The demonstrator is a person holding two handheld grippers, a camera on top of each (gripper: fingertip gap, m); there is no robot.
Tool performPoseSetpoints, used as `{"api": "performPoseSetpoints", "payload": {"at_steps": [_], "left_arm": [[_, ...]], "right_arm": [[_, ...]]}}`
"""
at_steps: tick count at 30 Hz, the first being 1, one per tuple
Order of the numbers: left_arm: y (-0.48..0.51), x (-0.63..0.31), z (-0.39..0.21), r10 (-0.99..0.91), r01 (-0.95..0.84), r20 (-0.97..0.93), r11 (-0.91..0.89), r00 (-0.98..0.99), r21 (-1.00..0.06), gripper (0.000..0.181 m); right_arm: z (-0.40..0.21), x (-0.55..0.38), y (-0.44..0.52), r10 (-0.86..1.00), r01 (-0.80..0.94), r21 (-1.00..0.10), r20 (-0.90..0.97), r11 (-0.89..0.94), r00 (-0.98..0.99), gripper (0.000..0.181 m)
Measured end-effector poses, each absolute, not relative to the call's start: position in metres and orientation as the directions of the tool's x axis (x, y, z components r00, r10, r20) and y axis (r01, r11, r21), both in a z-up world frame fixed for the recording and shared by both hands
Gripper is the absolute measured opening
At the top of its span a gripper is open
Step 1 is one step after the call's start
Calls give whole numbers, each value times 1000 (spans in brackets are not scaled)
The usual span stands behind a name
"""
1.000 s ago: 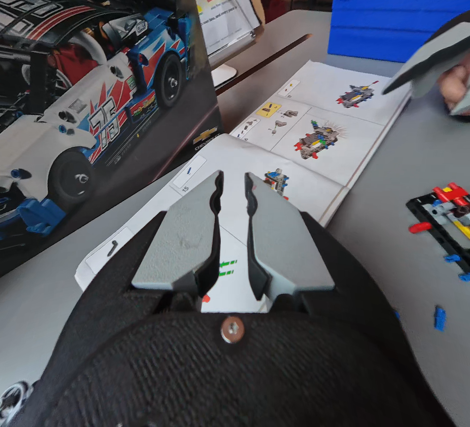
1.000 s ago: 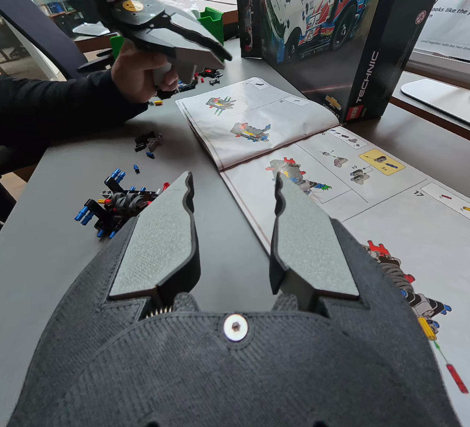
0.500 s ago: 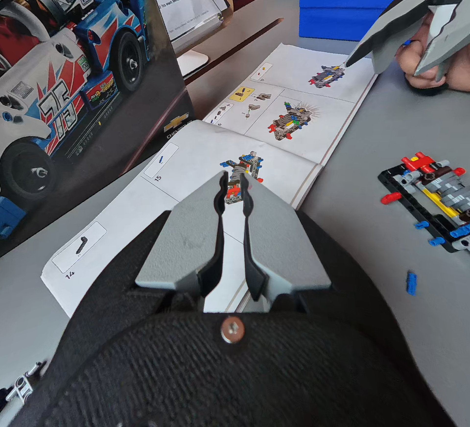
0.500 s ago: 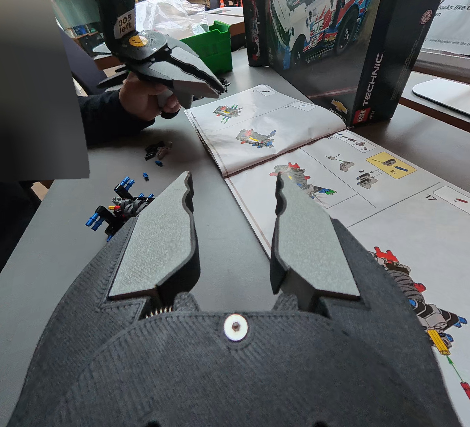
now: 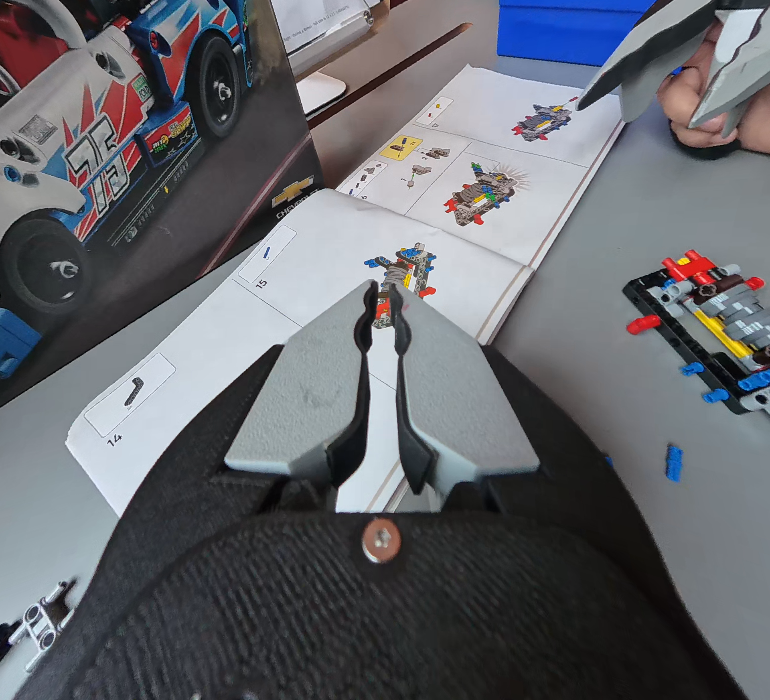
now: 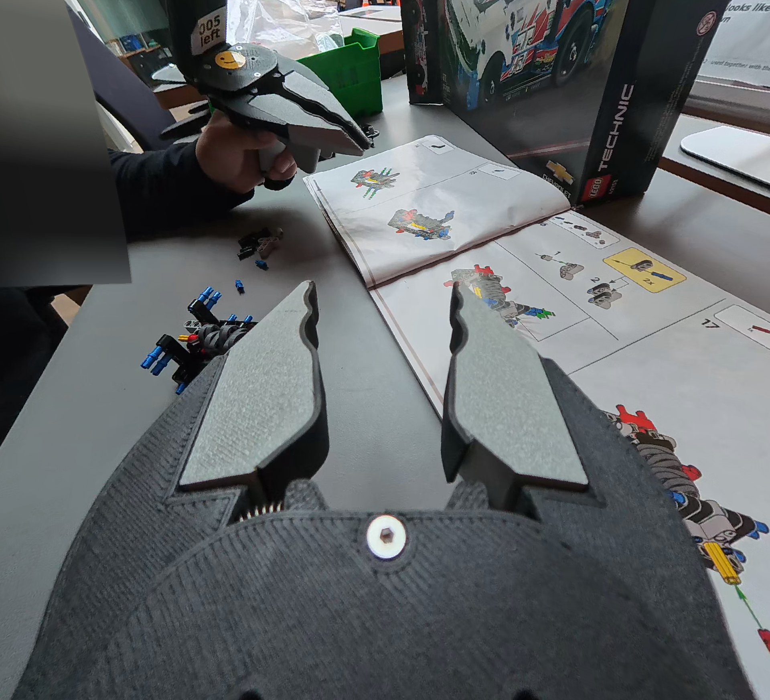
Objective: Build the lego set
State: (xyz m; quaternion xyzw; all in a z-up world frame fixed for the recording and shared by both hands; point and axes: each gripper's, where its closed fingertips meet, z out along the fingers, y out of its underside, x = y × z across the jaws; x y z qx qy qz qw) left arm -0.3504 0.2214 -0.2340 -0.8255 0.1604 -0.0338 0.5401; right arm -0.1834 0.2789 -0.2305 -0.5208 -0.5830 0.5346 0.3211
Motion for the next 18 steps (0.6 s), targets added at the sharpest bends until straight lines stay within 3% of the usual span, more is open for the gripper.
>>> {"api": "performPoseSetpoints", "payload": {"at_steps": [18], "left_arm": [[222,-352,-236,-297,-223,-111,-377,948,-899,1]], "right_arm": [[-231,-183,278,949,267,-957,-185,-115,-256,60]]}}
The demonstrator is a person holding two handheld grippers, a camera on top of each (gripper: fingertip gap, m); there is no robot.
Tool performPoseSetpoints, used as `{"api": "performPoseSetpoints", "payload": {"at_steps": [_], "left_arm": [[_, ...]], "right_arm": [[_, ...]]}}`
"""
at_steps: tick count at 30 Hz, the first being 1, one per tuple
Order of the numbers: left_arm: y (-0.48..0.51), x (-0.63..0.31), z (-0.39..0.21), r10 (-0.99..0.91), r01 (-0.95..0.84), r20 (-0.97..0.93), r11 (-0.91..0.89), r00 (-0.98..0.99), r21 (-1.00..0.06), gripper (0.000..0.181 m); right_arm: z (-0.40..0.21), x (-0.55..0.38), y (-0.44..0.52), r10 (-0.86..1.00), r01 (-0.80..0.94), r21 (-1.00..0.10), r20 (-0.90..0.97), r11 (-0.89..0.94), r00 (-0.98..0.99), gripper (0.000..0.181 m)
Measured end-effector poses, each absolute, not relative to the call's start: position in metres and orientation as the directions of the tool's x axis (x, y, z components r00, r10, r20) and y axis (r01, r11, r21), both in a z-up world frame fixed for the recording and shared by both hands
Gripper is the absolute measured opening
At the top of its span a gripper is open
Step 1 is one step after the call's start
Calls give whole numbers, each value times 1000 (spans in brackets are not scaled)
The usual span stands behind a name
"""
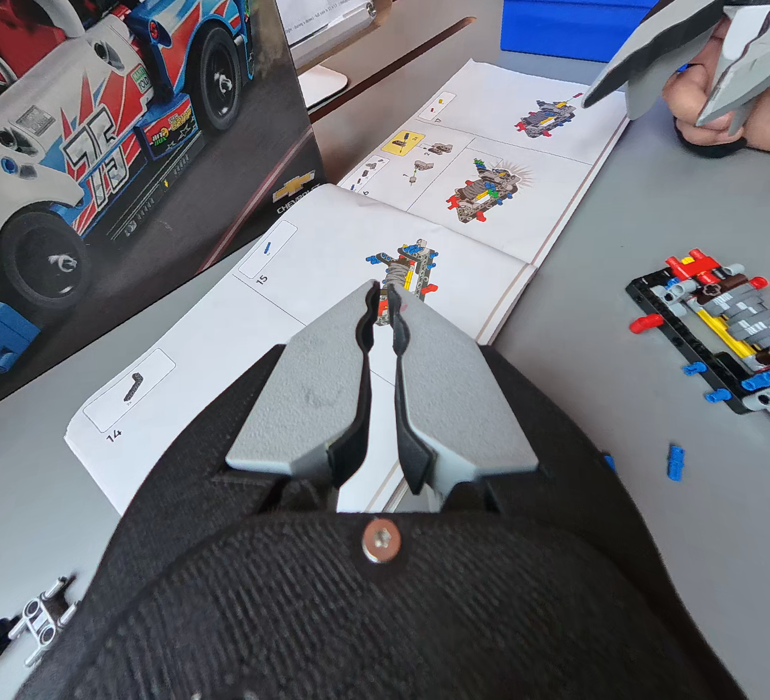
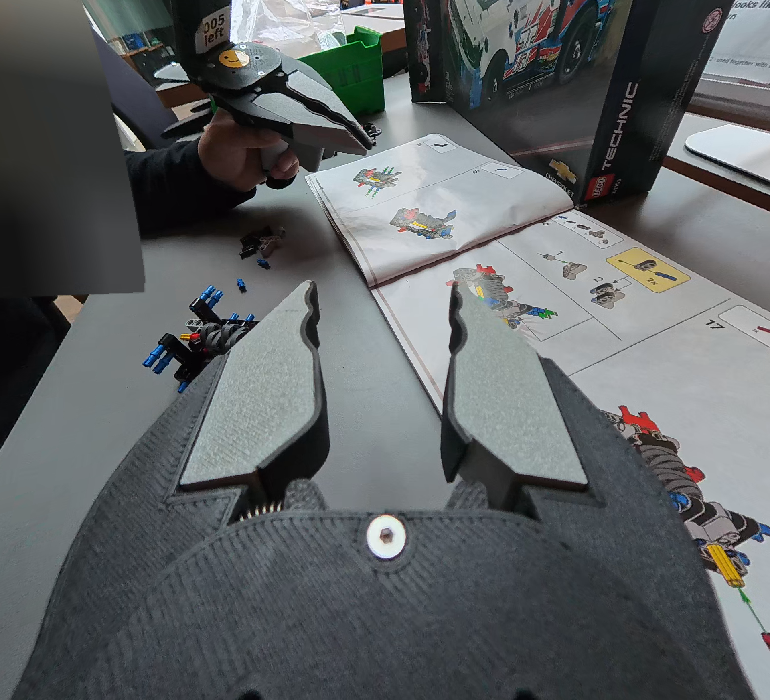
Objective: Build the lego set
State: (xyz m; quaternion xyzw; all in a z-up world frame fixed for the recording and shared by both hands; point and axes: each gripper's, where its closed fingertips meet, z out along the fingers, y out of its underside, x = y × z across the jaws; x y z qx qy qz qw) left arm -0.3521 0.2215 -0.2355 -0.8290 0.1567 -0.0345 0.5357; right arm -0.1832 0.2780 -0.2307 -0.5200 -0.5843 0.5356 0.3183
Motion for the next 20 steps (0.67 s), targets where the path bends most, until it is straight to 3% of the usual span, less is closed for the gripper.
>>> {"api": "performPoseSetpoints", "payload": {"at_steps": [14,20], "left_arm": [[221,-362,-230,-260,-208,-113,-376,959,-903,1],[218,-398,-217,-112,-163,-129,-380,985,-911,0]], "right_arm": [[-231,-183,278,947,267,-956,-189,-118,-259,60],[-231,-183,278,947,267,-956,-188,-117,-259,60]]}}
